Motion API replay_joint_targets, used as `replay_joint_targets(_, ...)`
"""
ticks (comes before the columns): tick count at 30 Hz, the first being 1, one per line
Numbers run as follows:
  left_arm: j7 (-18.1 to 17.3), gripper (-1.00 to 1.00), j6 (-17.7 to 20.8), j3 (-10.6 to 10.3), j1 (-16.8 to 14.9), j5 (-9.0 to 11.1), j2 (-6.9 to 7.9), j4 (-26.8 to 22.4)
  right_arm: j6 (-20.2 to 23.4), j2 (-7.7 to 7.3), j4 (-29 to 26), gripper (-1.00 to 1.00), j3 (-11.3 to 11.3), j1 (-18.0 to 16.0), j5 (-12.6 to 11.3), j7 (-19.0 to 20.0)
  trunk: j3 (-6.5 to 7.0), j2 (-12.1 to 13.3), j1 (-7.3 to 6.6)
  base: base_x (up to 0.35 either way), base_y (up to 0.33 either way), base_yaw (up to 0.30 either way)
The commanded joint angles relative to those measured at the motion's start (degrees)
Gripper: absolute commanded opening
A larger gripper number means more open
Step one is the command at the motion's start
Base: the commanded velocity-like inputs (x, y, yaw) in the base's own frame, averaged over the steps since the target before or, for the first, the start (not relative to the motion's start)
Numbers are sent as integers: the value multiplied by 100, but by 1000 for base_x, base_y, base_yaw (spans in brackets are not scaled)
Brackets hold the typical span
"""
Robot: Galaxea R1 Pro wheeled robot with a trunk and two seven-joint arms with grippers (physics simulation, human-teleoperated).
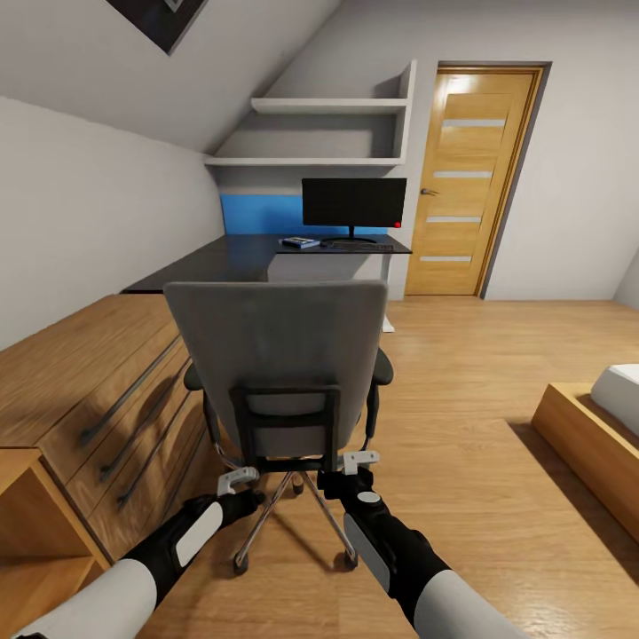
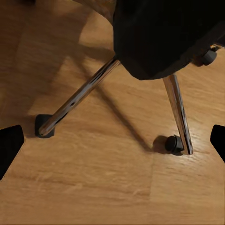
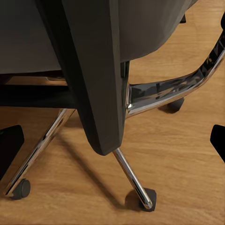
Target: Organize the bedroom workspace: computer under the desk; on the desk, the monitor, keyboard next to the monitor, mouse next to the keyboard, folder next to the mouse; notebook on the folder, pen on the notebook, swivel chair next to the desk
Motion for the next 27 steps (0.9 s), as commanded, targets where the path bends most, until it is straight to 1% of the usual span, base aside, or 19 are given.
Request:
replay_joint_targets(1,55,100,-39,-48,-2,61,17,-16,23,0,-6,100,17,-5,-29,-43,-6,-3,-1,0,0,0)
replay_joint_targets(4,59,100,-108,-56,0,57,28,-16,23,0,-6,100,17,-5,-31,-43,-6,-3,-1,0,0,0)
replay_joint_targets(6,62,100,-168,-64,1,-16,28,-16,23,0,-6,100,17,-5,-29,-43,-6,-3,-1,0,0,0)
replay_joint_targets(11,76,100,-216,-57,-2,-421,-2,-16,22,0,-6,100,17,-2,-27,-43,-6,-3,-1,0,0,0)
replay_joint_targets(15,75,100,-269,-44,-1,-608,-25,-16,21,0,-6,100,17,-2,-27,-43,-6,-3,-1,0,0,0)
replay_joint_targets(19,66,100,-299,-26,-4,-679,-33,-12,20,0,-6,100,17,-4,-27,-43,-6,-3,-1,41,0,0)
replay_joint_targets(27,65,100,-344,-13,2,-742,-42,-8,10,0,-6,100,21,2,-27,-43,-6,-3,-1,187,0,0)
